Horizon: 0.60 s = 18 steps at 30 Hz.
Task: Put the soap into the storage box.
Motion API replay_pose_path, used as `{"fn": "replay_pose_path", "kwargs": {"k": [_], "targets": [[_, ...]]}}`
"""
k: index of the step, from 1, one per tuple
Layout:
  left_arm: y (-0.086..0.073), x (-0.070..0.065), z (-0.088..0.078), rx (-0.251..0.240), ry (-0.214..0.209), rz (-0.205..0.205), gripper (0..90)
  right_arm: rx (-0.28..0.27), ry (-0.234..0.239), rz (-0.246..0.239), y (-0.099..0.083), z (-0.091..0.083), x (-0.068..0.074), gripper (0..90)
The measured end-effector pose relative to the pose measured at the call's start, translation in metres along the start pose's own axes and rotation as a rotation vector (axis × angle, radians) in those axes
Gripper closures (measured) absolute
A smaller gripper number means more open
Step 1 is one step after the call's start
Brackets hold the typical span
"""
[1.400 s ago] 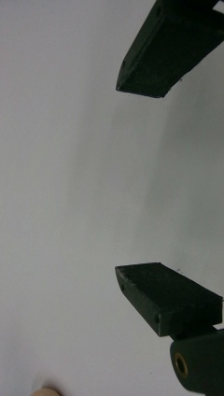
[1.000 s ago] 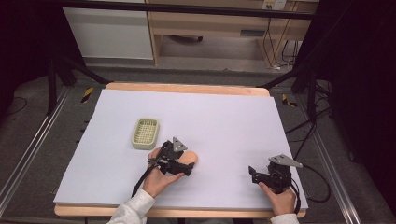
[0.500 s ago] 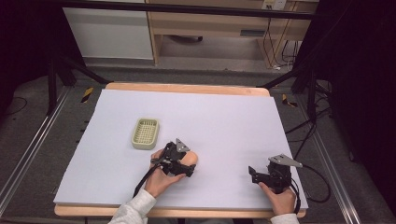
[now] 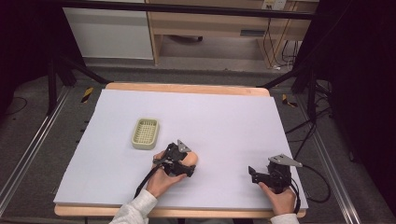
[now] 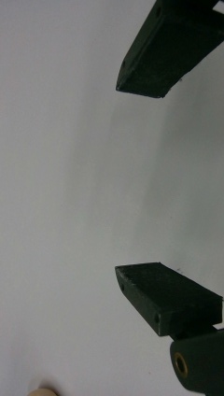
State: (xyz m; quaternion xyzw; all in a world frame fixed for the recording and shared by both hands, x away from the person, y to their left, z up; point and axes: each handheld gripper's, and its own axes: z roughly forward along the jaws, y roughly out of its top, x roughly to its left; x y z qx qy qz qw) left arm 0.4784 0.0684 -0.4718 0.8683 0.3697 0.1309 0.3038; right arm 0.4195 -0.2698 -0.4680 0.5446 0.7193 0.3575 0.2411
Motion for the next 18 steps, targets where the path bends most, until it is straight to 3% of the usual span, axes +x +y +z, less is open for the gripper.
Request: {"fn": "replay_pose_path", "kwargs": {"k": [18], "targets": [[0.0008, -0.0011, -0.0007, 0.011, 0.008, 0.007, 31.1, 0.001, -0.003, -0.013, -0.0001, 0.0011, -0.0007, 10.7]]}}
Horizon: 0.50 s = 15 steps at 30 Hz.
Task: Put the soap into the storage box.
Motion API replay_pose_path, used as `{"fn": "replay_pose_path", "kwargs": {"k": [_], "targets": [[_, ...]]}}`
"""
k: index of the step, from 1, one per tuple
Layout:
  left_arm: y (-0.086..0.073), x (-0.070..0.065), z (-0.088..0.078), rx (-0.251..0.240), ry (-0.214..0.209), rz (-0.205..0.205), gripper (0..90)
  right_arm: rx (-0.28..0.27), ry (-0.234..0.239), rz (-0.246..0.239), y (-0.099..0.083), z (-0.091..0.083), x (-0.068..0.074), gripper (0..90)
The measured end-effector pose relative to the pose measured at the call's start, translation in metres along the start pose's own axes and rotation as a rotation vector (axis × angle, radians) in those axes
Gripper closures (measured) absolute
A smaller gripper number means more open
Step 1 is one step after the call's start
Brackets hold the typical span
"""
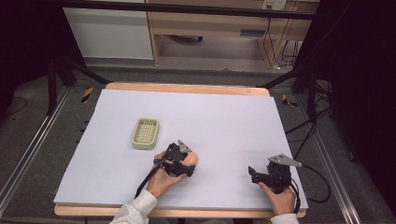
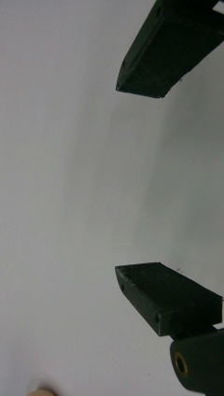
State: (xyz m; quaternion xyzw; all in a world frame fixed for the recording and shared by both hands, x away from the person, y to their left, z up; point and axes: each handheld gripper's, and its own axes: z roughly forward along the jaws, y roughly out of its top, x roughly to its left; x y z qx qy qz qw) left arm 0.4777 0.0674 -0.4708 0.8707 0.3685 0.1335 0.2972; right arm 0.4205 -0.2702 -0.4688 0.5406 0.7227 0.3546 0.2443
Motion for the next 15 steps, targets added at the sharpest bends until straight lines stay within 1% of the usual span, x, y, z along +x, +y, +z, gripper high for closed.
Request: {"fn": "replay_pose_path", "kwargs": {"k": [1, 2, 8, 14, 15], "targets": [[0.0001, -0.0003, 0.0001, -0.002, 0.0, -0.002, 31.2, 0.002, 0.001, 0.006, -0.0001, 0.0, 0.0005, 10.7], [0.0003, -0.0001, -0.0001, 0.002, 0.0, 0.0, 31.2, 0.0, 0.001, 0.0, 0.0, 0.0001, 0.0001, 10.7], [0.0005, -0.0008, -0.0005, 0.005, 0.004, -0.002, 31.5, 0.0, 0.003, 0.001, 0.0, 0.0, 0.0002, 10.7], [0.0012, 0.0006, -0.0045, 0.005, -0.009, -0.005, 31.5, 0.004, 0.001, 0.004, 0.0, -0.0003, 0.0009, 10.7], [0.0014, 0.0006, -0.0059, -0.002, -0.01, -0.008, 31.5, 0.003, 0.002, 0.008, 0.0001, -0.0003, 0.0011, 10.7]]}}
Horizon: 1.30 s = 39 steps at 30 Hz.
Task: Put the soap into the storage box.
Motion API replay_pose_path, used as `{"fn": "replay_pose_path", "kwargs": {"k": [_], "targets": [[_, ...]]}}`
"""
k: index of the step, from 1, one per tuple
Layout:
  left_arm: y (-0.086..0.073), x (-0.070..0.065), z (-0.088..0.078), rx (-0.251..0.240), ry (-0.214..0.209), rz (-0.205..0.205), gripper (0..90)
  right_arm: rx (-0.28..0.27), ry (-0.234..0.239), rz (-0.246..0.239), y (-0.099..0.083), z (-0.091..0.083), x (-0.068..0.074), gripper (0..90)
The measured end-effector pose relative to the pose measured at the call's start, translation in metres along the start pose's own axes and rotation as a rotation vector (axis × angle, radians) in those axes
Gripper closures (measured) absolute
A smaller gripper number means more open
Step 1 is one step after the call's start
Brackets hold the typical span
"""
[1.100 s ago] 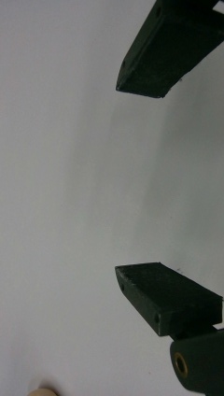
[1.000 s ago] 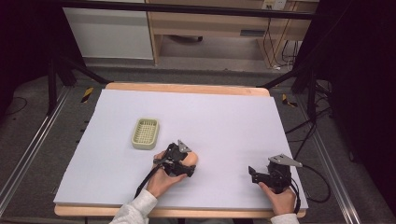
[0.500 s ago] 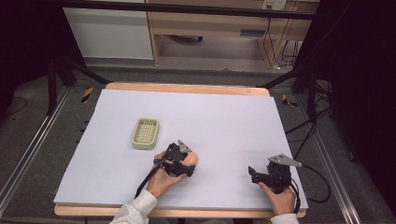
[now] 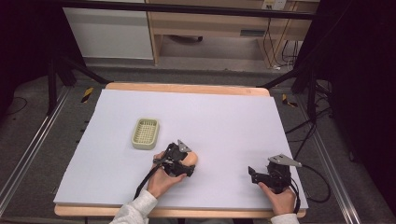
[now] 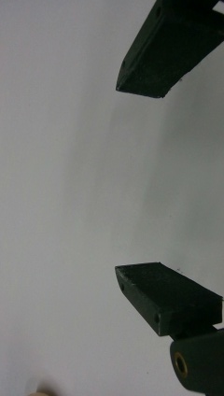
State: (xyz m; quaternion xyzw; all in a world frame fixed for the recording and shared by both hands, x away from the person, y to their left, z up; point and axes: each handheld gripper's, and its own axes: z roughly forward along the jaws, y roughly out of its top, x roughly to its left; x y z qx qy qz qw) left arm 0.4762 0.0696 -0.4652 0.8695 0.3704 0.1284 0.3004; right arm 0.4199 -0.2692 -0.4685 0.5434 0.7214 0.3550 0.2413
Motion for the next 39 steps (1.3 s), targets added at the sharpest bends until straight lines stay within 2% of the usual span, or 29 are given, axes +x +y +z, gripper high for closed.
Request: {"fn": "replay_pose_path", "kwargs": {"k": [6, 12, 27, 39], "targets": [[0.001, 0.003, -0.009, -0.027, -0.015, -0.02, 31.6, -0.005, -0.001, -0.005, 0.0, -0.001, -0.002, 10.7], [0.0, 0.006, -0.017, -0.041, -0.013, -0.027, 31.6, -0.009, -0.002, 0.002, -0.001, -0.003, -0.002, 10.7], [-0.004, 0.012, -0.032, -0.045, -0.011, -0.028, 31.7, -0.009, 0.006, 0.01, -0.001, -0.004, -0.002, 10.7], [-0.005, 0.02, -0.045, -0.073, 0.008, -0.048, 31.7, -0.013, 0.0, -0.006, -0.001, -0.004, -0.002, 10.8]]}}
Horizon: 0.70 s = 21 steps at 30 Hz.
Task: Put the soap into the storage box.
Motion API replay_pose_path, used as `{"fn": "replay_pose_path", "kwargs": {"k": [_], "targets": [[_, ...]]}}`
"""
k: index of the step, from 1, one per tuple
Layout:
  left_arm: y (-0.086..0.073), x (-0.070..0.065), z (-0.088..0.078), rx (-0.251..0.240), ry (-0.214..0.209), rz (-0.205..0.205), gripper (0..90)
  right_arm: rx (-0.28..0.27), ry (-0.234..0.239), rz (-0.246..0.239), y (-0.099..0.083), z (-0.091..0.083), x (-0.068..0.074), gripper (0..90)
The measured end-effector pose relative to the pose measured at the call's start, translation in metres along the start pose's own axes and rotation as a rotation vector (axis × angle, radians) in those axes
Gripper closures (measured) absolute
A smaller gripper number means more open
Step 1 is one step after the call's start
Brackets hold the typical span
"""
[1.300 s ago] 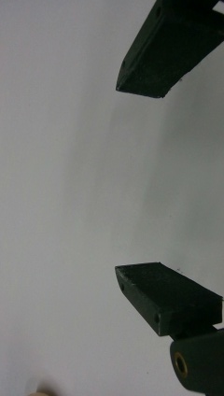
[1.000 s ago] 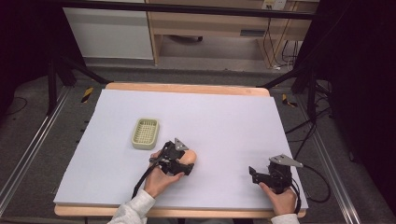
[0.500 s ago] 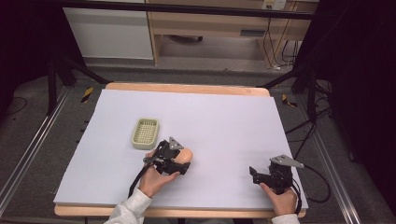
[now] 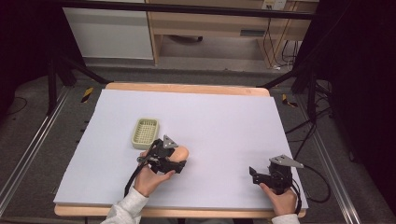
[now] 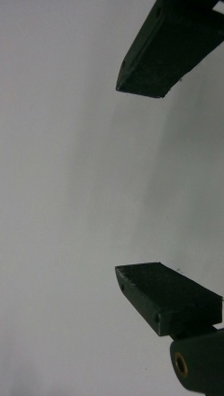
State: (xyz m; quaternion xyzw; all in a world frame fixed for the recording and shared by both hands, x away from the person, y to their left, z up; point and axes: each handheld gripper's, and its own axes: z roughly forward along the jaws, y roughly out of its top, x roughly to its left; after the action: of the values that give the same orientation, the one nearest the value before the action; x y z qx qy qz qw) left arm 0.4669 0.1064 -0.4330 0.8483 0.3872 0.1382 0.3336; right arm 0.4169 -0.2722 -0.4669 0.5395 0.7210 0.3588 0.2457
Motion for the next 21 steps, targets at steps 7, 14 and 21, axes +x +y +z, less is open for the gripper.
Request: {"fn": "replay_pose_path", "kwargs": {"k": [7, 14, 21], "targets": [[0.0, 0.007, -0.007, -0.014, 0.015, -0.011, 31.8, 0.001, 0.005, 0.01, 0.0, -0.001, 0.0, 10.7], [0.0, 0.014, -0.014, -0.025, 0.033, -0.023, 31.8, -0.002, 0.001, -0.004, 0.0, 0.0, -0.001, 10.7], [0.001, 0.021, -0.022, -0.049, 0.044, -0.047, 31.8, -0.002, 0.0, 0.003, 0.0, 0.0, 0.0, 10.7]]}}
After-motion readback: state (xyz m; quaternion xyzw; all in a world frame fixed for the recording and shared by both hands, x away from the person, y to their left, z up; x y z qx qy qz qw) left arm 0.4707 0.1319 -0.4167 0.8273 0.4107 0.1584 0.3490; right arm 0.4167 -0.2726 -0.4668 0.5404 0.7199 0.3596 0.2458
